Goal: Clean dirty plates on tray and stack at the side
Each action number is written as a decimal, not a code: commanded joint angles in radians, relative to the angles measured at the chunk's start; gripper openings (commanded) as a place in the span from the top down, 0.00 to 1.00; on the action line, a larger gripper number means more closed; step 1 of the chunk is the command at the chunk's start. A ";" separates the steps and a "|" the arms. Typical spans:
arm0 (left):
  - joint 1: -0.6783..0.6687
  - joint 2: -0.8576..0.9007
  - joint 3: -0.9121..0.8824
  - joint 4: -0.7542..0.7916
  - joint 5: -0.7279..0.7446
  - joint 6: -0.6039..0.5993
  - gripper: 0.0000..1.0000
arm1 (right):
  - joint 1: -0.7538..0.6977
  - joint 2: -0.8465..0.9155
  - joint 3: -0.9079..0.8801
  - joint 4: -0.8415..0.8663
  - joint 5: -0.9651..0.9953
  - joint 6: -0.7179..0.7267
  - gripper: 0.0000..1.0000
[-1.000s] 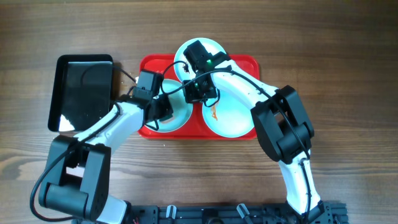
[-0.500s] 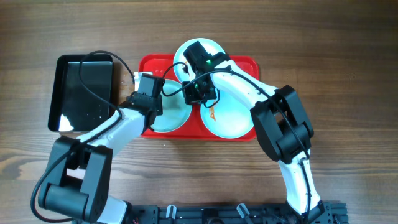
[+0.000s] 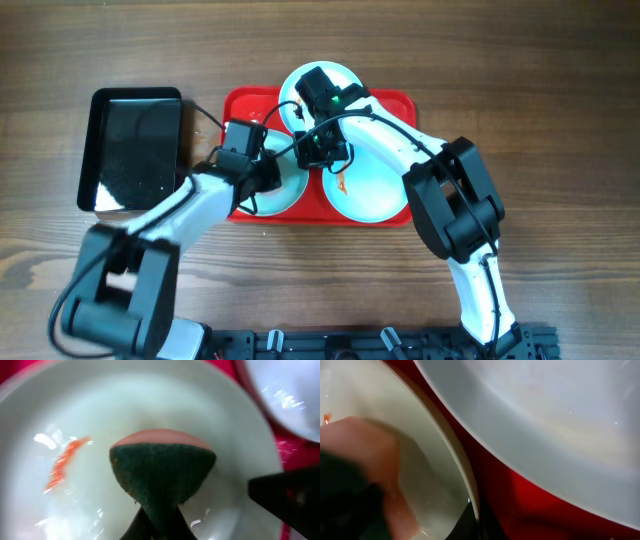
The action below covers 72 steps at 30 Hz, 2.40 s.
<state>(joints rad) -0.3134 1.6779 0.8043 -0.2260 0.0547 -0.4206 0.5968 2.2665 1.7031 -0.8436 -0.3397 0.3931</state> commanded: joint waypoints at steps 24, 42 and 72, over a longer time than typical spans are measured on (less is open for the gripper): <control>0.204 -0.201 0.009 -0.137 -0.011 0.050 0.96 | 0.008 0.034 -0.016 -0.029 0.003 0.002 0.96; 0.030 0.003 -0.020 -0.170 -0.108 -0.107 0.96 | 0.008 0.034 -0.016 -0.031 -0.006 0.025 0.96; 0.666 -0.220 0.066 -0.114 0.058 0.170 0.96 | 0.013 -0.229 0.121 -0.174 0.241 0.009 0.96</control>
<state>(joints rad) 0.2958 1.3567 0.8562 -0.3595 0.1055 -0.2882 0.6014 2.1151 1.7653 -0.9844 -0.2562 0.4107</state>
